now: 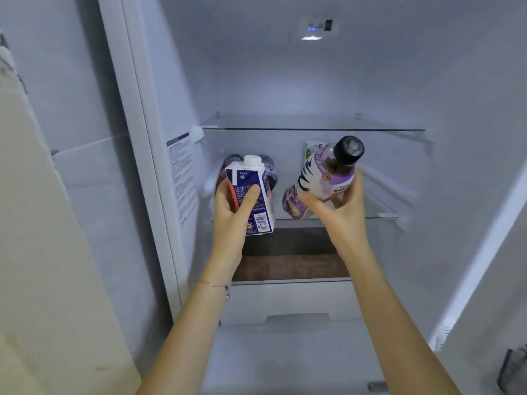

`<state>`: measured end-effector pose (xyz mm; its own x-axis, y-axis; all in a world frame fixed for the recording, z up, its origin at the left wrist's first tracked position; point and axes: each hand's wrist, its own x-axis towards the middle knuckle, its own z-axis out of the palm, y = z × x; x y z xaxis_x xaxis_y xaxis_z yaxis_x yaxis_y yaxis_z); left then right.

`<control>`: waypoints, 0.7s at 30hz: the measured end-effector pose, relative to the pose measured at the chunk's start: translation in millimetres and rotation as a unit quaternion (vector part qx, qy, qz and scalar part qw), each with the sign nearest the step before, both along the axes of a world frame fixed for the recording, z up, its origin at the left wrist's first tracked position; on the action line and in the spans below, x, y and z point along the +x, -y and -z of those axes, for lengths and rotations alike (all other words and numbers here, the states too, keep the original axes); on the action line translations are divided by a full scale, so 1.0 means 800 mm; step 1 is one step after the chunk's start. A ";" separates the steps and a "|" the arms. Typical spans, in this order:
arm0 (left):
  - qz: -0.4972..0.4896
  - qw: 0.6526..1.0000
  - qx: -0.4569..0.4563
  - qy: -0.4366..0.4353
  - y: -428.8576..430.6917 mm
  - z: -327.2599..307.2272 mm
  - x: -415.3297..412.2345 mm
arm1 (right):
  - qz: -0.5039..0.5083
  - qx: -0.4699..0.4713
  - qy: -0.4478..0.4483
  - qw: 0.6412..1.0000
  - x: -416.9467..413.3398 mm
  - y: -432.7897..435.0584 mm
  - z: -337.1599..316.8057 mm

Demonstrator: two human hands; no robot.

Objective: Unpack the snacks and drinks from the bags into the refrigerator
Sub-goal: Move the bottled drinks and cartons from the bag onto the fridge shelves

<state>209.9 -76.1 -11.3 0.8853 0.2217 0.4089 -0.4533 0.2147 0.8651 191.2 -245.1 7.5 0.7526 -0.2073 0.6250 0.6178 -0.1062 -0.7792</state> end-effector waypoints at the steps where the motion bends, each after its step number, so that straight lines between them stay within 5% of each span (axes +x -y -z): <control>1: 0.003 1.000 -0.002 0.004 0.003 -0.003 0.004 | -0.004 -0.008 0.003 1.000 0.008 0.001 0.000; 21: -0.030 0.999 0.018 -0.007 0.008 -0.004 0.053 | 0.015 -0.045 -0.050 0.998 0.162 0.015 0.009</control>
<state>252.0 -82.9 -8.3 0.8764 0.2597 0.4055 -0.4525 0.1561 0.8780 321.1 -257.0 0.3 0.8067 -0.1770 0.5638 0.5322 -0.1968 -0.8234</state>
